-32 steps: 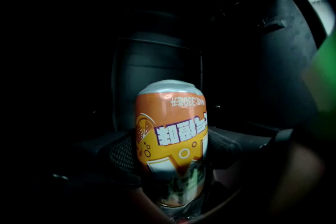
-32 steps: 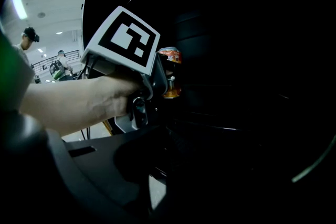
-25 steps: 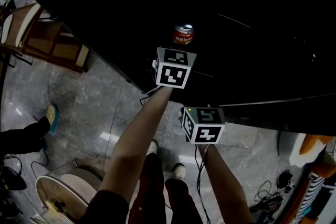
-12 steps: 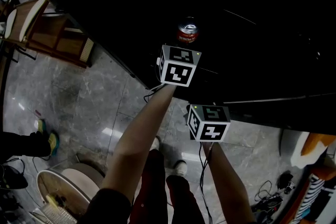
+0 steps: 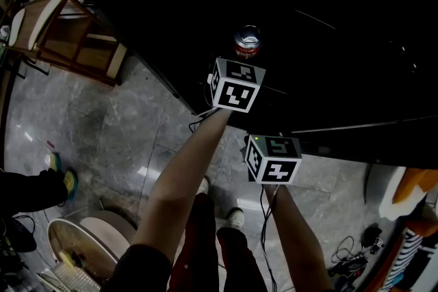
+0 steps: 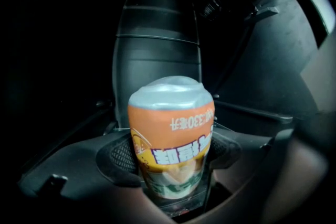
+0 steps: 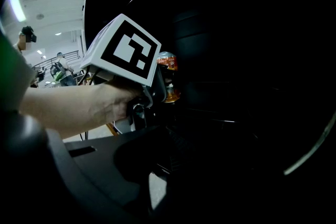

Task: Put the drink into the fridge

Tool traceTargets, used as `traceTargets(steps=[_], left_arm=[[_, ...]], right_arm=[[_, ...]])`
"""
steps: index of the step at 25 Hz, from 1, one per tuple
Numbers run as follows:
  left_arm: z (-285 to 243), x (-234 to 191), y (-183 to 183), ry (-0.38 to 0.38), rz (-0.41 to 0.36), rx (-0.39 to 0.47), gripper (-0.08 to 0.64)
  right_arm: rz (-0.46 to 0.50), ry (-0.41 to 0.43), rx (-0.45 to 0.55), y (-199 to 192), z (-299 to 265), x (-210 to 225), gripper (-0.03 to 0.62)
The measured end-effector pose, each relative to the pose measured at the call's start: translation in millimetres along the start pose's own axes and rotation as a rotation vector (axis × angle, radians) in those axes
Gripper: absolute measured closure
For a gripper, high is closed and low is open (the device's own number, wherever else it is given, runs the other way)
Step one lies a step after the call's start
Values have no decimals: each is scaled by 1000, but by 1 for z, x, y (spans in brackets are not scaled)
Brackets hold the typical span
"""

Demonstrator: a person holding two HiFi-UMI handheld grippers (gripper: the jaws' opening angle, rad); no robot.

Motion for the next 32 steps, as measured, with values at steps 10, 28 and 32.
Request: traceTargets(steps=[10, 28, 32], left_arm=[[1, 0, -2, 4, 7, 18, 215], [25, 5, 9, 5, 61, 61, 172], [38, 6, 11, 5, 79, 68, 173]], right_arm=[[-15, -13, -16, -10, 5, 5, 574], [5, -19, 6, -6, 23, 3, 574], [10, -21, 16, -5, 30, 0, 574]])
Point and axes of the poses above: the fingertips, and each gripper's own axes: z backward along the fingers, x to its right, y out of its top, the point moved 2 cm from there along z, backward along the fingers, and after that the axes turned 3 degrees about x, right-handed, at the moved point
